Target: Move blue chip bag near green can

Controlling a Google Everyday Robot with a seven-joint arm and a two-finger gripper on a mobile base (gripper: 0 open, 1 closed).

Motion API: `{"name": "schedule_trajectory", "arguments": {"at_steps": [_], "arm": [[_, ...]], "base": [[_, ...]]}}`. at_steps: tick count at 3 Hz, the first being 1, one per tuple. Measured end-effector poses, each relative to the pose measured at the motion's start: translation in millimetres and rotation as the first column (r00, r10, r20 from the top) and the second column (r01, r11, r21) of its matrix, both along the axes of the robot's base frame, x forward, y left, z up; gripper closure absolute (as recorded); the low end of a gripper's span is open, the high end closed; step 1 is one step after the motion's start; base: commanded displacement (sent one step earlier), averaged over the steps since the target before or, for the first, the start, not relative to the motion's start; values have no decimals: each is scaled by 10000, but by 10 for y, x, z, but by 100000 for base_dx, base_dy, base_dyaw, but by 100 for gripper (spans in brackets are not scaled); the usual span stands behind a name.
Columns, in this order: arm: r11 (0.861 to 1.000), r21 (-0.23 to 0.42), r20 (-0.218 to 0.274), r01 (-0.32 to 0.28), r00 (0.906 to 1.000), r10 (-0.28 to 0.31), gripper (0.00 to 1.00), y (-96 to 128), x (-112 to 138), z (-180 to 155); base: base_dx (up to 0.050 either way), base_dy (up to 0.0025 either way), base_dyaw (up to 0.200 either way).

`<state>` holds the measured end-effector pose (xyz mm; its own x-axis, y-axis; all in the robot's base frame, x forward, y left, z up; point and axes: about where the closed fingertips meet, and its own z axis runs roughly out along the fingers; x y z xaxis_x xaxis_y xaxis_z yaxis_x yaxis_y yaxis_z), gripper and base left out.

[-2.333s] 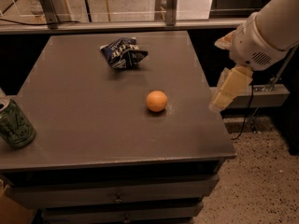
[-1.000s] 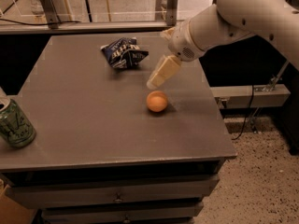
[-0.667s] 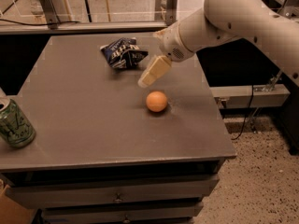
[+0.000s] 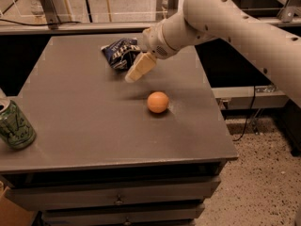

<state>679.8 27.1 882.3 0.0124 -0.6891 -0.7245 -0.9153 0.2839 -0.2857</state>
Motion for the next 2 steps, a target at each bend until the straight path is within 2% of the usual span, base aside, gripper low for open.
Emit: {"name": "schedule_trajectory", "arguments": {"at_steps": [1,2], "arm": [[9996,-253,46,109,9999,-108,0,128,159,-105],[9987,-429,76,274,9996,-271,18,254,290,-197]], "base": [[0,0,0],[0,0,0]]}}
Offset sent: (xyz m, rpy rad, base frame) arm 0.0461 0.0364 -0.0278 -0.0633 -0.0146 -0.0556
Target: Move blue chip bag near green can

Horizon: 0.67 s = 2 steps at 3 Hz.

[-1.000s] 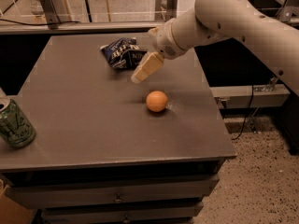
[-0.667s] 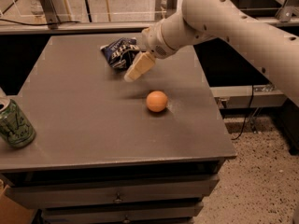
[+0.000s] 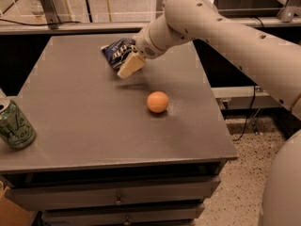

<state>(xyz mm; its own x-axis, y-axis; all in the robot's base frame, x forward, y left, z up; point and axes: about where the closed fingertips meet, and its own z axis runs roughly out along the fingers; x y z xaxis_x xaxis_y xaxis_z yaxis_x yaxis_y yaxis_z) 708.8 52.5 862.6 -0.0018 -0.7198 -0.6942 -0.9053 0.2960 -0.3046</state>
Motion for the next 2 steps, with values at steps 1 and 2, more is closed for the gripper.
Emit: {"name": "schedule_trajectory", "arguments": {"at_steps": [1,2], "arm": [[9998,-126,5,120,9999,-120,41,85,60,-74],[9996,-155,100,224,9997,-223,65,83,83,-60]], "base": [[0,0,0],[0,0,0]]}}
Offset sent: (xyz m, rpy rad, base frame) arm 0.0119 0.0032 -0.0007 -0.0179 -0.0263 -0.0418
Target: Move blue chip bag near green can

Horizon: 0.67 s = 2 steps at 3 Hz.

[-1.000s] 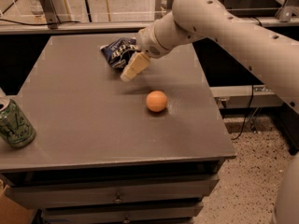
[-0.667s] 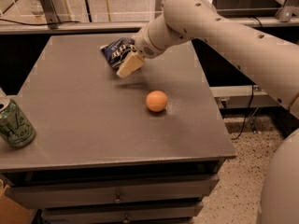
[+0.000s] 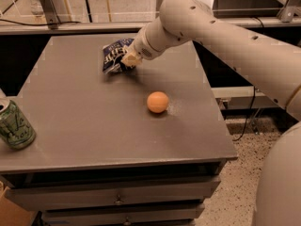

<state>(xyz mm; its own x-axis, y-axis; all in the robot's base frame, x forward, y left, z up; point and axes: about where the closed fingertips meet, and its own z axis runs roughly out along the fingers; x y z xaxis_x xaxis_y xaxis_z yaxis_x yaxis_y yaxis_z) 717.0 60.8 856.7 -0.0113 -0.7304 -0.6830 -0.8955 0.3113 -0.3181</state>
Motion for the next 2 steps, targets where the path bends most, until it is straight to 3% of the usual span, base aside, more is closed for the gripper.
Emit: {"name": "schedule_trajectory", "arguments": {"at_steps": [1,2], "arm": [[10000,84,124,10,9999,-11,88,-42,-33,116],[9992,356,197,-190,9996,183,100,-74,-122,350]], "base": [[0,0,0],[0,0,0]]}}
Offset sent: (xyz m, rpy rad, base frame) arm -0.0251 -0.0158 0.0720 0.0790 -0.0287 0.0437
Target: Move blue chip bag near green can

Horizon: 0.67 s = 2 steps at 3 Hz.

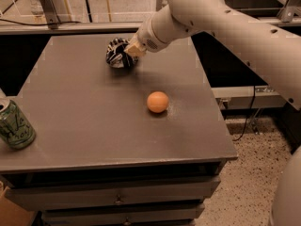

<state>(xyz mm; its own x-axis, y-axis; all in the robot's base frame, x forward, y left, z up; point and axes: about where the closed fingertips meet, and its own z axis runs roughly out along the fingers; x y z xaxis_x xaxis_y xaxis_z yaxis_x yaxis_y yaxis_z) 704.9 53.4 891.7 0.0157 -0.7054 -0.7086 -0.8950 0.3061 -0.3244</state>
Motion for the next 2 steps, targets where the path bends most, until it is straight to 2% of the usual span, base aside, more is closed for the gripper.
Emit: {"name": "schedule_trajectory", "arguments": {"at_steps": [1,2], "arm": [[9997,193,24,-150,9999,150,100,-17,-63,157],[9922,745,-63,-999,9949,1006,100,31,-421,445]], "base": [[0,0,0],[0,0,0]]}}
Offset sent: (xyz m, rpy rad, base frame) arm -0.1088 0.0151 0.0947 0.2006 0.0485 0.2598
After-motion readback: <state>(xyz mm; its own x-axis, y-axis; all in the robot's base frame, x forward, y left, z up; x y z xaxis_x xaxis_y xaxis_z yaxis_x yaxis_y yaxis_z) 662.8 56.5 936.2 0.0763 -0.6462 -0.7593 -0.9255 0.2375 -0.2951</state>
